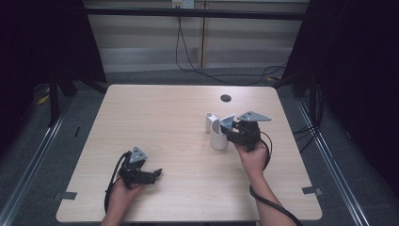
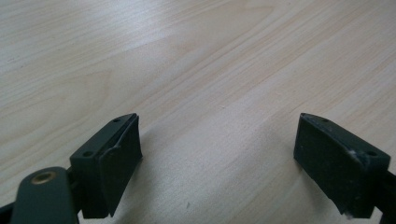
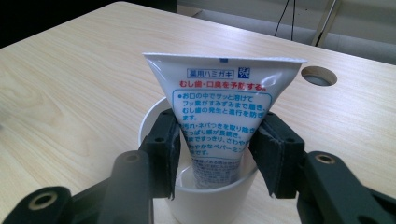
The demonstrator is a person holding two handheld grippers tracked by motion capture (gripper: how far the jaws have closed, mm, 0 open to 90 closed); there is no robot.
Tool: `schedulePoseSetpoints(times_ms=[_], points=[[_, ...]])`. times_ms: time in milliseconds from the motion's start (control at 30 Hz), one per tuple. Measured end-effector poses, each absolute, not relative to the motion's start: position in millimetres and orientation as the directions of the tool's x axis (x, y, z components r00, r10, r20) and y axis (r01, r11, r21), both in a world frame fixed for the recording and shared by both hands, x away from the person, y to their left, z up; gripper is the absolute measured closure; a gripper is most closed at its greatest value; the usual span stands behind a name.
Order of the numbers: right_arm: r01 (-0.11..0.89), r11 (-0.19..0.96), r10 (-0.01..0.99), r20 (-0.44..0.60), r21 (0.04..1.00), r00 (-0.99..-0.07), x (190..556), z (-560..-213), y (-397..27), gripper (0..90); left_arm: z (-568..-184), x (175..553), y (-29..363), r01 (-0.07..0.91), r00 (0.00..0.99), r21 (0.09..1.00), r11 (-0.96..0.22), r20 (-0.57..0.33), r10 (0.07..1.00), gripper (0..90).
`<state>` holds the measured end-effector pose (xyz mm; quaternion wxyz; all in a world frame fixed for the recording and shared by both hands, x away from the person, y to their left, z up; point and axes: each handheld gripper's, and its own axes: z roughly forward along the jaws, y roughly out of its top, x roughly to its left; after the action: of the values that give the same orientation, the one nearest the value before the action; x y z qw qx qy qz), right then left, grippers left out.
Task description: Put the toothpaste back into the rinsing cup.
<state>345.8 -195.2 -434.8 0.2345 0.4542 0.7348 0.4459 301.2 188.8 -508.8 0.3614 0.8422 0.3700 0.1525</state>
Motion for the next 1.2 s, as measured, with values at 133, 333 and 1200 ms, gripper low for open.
schedulePoseSetpoints(times_ms=[133, 333, 1200], points=[[0.457, 0.191, 0.876, 0.059, 0.869, -0.478, 345.3, -434.7, -195.5, 53.0, -508.7, 301.2, 188.8, 0.513, 0.680, 0.721, -0.466, -0.011, 0.733, 14.6], [0.458, 0.193, 0.879, 0.055, 0.868, -0.474, 345.1, -434.5, -194.7, 52.1, -508.7, 301.2, 188.9, 0.513, 0.681, 0.721, -0.466, -0.011, 0.732, 14.6], [0.454, 0.149, 0.875, 0.096, 0.879, -0.474, 344.5, -426.7, -199.0, 27.0, -508.7, 301.1, 188.8, 0.514, 0.680, 0.720, -0.466, -0.011, 0.733, 14.6]])
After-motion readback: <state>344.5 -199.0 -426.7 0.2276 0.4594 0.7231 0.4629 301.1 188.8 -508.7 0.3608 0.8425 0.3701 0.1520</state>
